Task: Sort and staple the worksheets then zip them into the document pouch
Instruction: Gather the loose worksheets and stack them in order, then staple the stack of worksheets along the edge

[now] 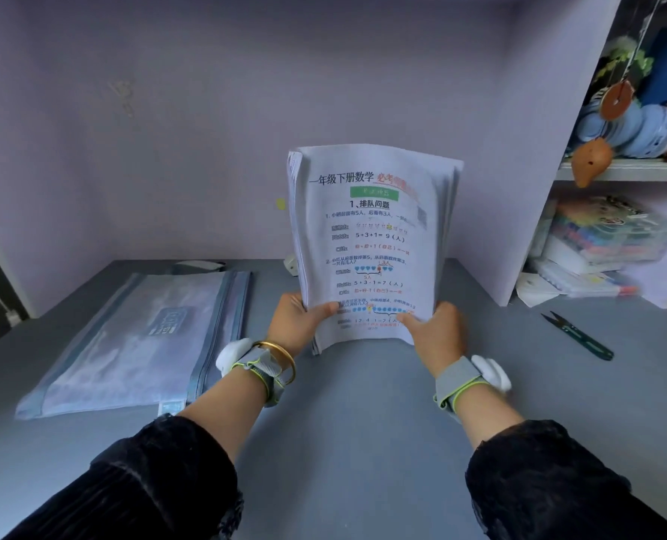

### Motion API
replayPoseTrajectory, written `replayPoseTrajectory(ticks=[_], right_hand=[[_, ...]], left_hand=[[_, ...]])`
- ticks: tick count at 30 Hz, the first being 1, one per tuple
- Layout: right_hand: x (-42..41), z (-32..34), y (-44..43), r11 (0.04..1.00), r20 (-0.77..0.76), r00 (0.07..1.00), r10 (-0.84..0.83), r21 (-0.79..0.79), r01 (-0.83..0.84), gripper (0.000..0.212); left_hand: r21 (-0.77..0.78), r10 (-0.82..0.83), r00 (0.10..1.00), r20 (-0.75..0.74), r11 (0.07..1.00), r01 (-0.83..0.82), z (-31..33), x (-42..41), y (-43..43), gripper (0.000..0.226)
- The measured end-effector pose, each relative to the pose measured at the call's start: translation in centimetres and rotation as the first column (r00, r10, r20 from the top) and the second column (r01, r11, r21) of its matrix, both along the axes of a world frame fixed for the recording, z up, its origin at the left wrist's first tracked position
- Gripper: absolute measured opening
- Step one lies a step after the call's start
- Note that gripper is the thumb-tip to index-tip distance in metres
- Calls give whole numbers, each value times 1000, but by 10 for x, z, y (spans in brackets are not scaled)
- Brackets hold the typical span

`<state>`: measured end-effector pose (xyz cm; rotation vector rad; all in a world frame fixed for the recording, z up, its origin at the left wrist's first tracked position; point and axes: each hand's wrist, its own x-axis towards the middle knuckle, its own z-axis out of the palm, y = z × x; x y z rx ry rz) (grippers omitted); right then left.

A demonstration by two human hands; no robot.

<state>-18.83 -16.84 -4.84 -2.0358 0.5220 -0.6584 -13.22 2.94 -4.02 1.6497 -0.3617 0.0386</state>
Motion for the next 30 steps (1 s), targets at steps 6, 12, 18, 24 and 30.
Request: replayPoseTrajectory(ticks=[6, 12, 18, 24, 30], right_hand=[[-1, 1, 5, 993, 96, 994, 57, 95, -66, 20], [13, 0, -1, 988, 74, 997, -16, 157, 5, 27], [25, 2, -18, 973, 43, 994, -105, 213, 93, 20], [46, -1, -23, 949, 17, 985, -174, 268, 163, 22], [64, -11, -31, 956, -33, 982, -188, 222, 190, 21]], left_hand=[[199, 13, 992, 127, 979, -38, 4, -4, -26, 26], [244, -40, 994, 98, 970, 15, 12, 5, -52, 32], [213, -11, 1000, 8, 977, 9, 13, 36, -42, 26], [1, 114, 979, -169, 993, -116, 5, 69, -31, 32], [170, 196, 980, -38, 968, -187, -2, 108, -25, 10]])
